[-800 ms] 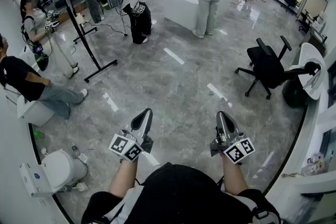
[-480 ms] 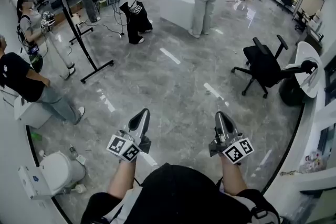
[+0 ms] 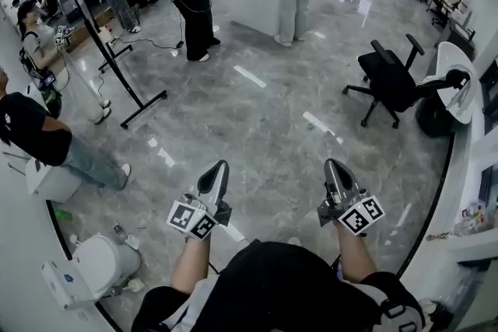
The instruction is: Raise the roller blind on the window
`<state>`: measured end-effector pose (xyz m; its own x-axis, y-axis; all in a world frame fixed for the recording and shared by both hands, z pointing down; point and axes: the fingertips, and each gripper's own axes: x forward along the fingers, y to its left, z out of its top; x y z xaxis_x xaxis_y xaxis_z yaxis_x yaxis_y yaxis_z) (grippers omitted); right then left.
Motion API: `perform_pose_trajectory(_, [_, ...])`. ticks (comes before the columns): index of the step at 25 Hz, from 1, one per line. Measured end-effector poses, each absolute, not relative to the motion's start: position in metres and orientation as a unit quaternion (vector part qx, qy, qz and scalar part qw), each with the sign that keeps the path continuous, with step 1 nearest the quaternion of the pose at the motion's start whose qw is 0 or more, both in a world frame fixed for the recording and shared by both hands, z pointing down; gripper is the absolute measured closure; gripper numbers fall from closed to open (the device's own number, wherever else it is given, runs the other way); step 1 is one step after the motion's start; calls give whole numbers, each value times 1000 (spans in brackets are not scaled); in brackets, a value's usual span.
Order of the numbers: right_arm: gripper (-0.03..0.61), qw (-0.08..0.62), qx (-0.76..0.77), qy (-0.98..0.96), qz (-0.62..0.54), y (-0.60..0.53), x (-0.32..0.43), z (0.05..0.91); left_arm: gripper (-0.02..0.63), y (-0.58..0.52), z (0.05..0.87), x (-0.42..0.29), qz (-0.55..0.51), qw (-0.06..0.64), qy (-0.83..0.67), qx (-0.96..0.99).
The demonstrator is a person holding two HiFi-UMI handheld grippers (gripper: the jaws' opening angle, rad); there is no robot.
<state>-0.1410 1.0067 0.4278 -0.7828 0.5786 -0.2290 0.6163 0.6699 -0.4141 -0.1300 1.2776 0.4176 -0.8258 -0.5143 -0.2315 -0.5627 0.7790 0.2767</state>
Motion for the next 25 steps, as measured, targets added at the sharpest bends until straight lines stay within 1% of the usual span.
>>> perform_pose_trajectory(5, [577,54,311,926,-206,1001,-147,419,613,1273,415,-141,142,86,937,-306])
perform_pose_trajectory(9, [576,67,278,940,-185,994,-126,412,613,1264,422,-147,147,79,927,-336])
perform_pose_trajectory(15, [575,75,189,960,-194,954,-89,409,614,1219,415,-159,145,62,894,-420])
perform_pose_trajectory(19, [575,77,133,972,-175,937,-58,410,614,1193,413,-161,145,54,869,-469])
perform_pose_trajectory(22, [575,73,77,984,-143,903,-50,414,614,1155,409,-170,131,48,860,-491])
perform_pose_trajectory(25, [576,79,32,986,-146,863,-40,421,614,1114,407,-168,117,39,848,-515])
